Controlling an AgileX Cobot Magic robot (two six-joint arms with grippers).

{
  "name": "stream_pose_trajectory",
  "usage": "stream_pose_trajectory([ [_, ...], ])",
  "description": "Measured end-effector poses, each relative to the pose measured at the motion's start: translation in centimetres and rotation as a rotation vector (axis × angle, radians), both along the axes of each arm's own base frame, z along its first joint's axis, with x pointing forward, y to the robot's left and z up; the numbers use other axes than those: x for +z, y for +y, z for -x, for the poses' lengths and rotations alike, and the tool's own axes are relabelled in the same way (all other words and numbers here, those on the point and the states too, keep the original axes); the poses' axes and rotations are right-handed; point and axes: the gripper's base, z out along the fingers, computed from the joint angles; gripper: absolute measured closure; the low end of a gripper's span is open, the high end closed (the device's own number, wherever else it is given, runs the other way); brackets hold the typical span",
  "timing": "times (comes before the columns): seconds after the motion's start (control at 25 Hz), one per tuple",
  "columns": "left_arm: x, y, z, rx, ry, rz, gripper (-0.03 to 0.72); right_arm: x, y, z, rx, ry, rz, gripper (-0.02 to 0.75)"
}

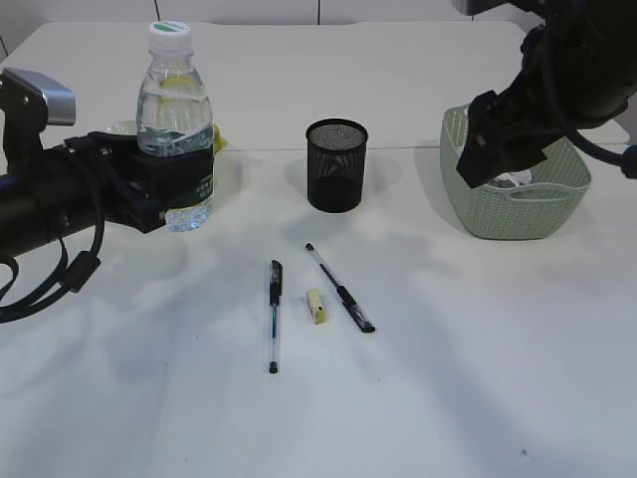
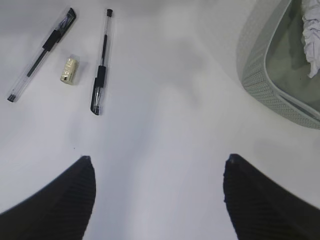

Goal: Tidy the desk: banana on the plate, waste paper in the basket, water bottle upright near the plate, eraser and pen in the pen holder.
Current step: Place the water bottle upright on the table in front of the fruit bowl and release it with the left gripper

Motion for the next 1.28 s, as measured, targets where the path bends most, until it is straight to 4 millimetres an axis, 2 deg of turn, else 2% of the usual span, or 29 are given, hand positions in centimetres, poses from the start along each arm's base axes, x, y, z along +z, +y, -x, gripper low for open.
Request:
stream_pose_trajectory([
  [0.28, -4.2, 0.8, -1.7, 0.135, 0.093, -0.012, 0.312, 0.0, 0.0, 0.0, 0.0, 0.001, 0.001, 0.145],
  [0.6, -8.0, 0.7, -3.3, 0.154, 0.151, -0.059, 0.312, 0.0, 0.0, 0.0, 0.0, 0.001, 0.001, 0.145],
  [0.88, -10.0, 1.1, -4.1, 0.227, 0.184, -0.055, 0.312, 0.0, 0.0, 0.0, 0.0, 0.001, 0.001, 0.145],
  [1.28, -10.6, 1.3, -5.3, 0.278, 0.162, -0.015, 0.312, 0.0, 0.0, 0.0, 0.0, 0.001, 0.001, 0.146],
])
